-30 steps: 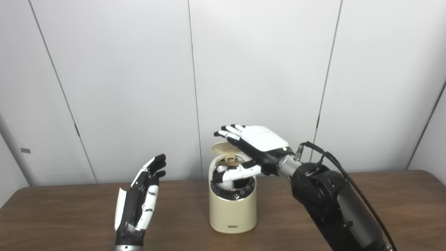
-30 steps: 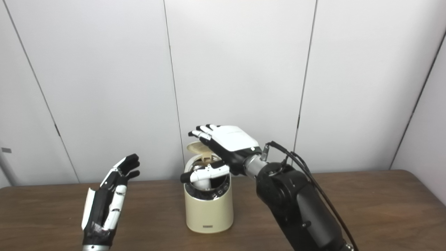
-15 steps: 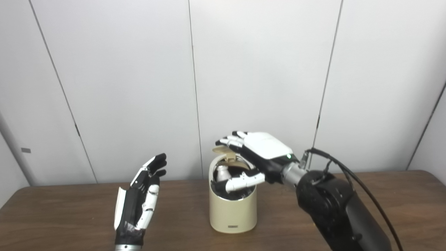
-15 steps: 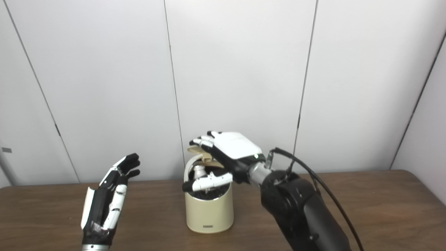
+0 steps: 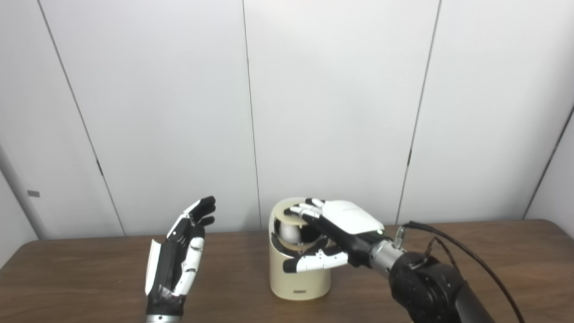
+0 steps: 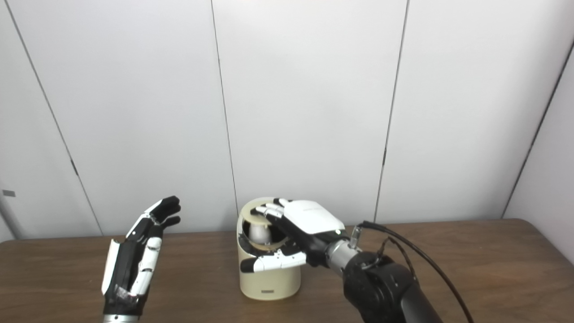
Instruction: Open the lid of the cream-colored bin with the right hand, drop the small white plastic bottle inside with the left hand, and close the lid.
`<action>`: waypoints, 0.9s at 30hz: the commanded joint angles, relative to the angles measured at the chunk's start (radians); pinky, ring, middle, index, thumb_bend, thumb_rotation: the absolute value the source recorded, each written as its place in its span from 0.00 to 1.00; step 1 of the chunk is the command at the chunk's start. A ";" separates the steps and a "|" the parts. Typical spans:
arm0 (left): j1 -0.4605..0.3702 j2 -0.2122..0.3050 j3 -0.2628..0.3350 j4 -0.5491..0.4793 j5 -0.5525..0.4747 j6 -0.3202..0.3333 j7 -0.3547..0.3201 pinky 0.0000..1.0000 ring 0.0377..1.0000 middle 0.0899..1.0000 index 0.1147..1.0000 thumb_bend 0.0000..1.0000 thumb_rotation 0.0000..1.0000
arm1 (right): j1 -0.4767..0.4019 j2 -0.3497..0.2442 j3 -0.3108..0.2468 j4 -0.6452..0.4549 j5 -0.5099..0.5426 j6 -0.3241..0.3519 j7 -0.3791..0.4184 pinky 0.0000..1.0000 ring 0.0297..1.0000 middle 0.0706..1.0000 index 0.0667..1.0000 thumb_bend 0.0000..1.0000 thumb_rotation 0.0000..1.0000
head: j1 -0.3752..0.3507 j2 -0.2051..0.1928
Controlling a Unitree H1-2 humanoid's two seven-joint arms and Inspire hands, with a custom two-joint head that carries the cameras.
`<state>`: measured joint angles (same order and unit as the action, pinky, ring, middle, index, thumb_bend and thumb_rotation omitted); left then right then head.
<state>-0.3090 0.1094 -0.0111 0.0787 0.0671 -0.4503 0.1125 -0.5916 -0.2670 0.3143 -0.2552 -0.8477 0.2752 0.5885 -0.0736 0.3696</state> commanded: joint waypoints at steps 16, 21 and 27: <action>-0.021 -0.022 0.021 -0.065 -0.013 -0.017 -0.015 0.79 0.83 0.83 0.80 0.25 0.79 | 0.114 0.017 0.017 -0.014 0.028 -0.050 -0.119 1.00 0.99 0.92 0.88 0.89 0.98 | 0.015 0.028; -0.021 -0.025 0.028 -0.067 -0.007 -0.015 -0.020 0.79 0.83 0.82 0.80 0.24 0.81 | 0.134 0.010 0.026 -0.015 0.018 -0.053 -0.129 1.00 0.99 0.91 0.87 0.87 0.96 | 0.015 0.032; -0.021 -0.025 0.032 -0.074 0.008 -0.015 -0.021 0.79 0.83 0.83 0.80 0.27 0.81 | 0.128 -0.043 0.119 0.012 -0.239 -0.089 -0.161 1.00 0.99 0.91 0.86 0.89 0.95 | 0.017 0.034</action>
<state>-0.3021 0.0816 0.0130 0.0449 0.0694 -0.4498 0.0938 -0.4621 -0.2898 0.4196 -0.2599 -1.0375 0.1924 0.3987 -0.0552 0.4034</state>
